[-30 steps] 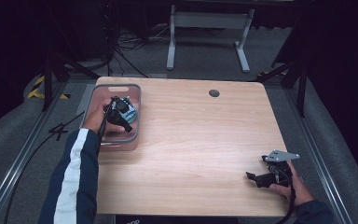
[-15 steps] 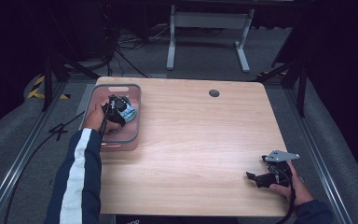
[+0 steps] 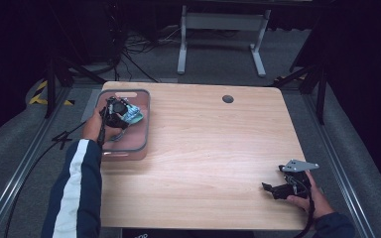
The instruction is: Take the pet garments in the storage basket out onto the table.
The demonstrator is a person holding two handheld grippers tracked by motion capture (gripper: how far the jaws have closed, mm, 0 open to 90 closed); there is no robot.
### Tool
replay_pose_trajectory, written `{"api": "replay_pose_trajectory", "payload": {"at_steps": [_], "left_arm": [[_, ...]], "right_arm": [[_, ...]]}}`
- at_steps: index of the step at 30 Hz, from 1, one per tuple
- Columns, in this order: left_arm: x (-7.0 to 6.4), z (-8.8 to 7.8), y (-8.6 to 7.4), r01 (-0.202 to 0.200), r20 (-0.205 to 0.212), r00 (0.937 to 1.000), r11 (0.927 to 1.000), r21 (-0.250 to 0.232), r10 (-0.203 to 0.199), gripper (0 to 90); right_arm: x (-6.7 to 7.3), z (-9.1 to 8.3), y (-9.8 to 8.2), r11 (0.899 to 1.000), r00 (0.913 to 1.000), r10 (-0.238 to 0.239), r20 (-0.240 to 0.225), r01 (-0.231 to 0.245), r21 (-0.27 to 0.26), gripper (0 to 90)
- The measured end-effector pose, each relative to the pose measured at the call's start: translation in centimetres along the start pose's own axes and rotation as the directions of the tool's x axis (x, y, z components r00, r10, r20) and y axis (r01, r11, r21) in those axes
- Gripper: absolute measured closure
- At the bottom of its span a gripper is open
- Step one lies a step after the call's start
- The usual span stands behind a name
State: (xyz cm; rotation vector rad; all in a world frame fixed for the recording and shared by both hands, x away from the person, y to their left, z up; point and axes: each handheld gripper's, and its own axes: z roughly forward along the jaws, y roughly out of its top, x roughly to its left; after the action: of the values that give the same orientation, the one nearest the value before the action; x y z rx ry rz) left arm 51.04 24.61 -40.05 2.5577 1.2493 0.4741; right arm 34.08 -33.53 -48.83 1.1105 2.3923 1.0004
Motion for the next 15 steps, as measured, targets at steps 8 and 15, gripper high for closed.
{"api": "replay_pose_trajectory", "payload": {"at_steps": [8,15], "left_arm": [[0.5,-2.7,-1.0,0.036,0.008,0.9994,0.9924,-0.118,-0.035,72.2],[0.4,-5.2,-1.5,0.050,0.018,0.9987,0.9744,-0.219,-0.047,72.2]], "right_arm": [[0.0,0.0,0.0,1.000,1.0000,0.000,0.000,0.000,0.000,0.7],[0.0,0.0,0.0,1.000,1.0000,0.001,0.001,-0.001,0.000,0.7]]}}
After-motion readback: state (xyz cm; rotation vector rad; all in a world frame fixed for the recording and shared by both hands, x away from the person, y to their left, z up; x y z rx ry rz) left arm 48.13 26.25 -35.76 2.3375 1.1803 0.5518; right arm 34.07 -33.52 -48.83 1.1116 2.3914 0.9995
